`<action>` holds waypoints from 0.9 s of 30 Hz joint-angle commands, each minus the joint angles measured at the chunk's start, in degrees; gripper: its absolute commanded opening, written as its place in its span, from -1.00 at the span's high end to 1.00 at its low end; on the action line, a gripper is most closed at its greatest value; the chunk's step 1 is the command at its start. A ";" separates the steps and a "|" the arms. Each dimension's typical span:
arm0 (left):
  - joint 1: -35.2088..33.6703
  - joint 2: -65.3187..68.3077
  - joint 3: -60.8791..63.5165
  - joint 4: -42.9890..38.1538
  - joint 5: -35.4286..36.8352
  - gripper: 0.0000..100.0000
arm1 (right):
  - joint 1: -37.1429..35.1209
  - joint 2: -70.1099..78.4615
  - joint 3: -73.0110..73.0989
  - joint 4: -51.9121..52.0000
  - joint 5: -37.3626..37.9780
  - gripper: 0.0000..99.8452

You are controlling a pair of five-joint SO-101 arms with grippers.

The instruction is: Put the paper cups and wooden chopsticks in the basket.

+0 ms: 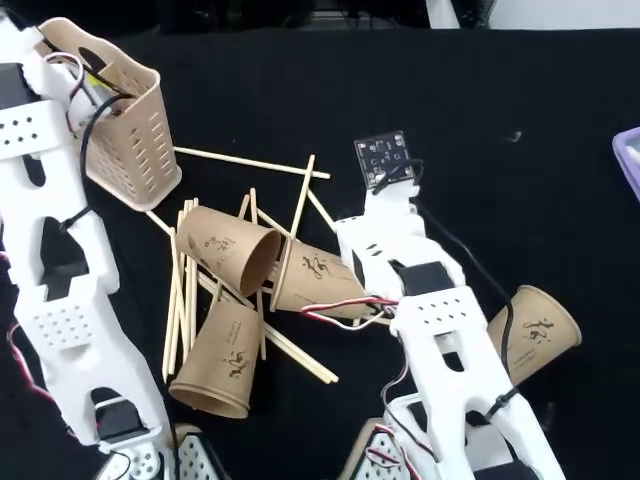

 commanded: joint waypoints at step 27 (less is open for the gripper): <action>21.14 0.18 -18.07 -11.34 -33.58 0.94 | 5.54 -0.22 -1.19 -1.32 -4.92 0.81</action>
